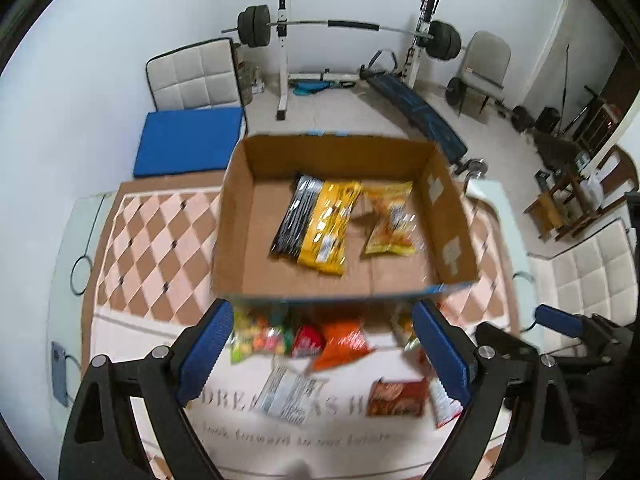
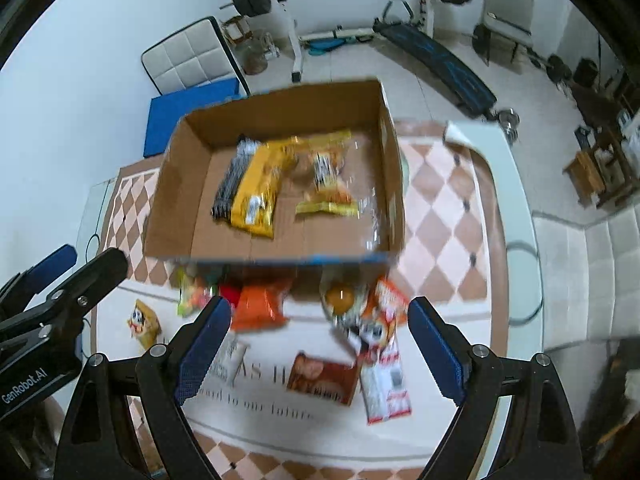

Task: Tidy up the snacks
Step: 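Grasp the white packet with left tool while right tool grasps the red-white strip packet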

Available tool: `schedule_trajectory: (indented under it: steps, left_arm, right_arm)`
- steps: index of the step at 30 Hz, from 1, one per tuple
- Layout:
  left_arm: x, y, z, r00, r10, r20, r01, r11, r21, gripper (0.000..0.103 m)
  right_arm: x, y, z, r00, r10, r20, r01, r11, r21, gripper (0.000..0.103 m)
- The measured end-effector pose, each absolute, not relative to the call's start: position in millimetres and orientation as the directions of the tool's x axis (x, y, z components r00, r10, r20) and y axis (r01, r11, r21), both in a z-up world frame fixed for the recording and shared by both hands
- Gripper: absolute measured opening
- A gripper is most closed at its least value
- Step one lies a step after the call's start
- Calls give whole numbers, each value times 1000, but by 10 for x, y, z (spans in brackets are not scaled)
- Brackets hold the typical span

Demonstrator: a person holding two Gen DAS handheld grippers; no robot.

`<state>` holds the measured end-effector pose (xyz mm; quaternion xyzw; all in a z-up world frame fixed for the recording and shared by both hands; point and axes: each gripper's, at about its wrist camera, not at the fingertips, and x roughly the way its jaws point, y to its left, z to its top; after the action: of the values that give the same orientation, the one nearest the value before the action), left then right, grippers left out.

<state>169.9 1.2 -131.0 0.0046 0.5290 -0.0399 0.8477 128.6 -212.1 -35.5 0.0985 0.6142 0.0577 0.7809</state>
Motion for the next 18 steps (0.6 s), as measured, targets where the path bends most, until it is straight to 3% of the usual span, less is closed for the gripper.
schedule_trajectory:
  steps: [11,18]
  left_arm:
    - [1303,453,-2408,238,-9,-971,-34,999,-18,92]
    - [1279,412,-3160,88,35,-995,13,999,36,92]
  right_arm:
    - [802,-2519,-1429,46,224,-973,209,951,229,92]
    - [694,-2728,-2172,-71,209,-975,276,944,182,92]
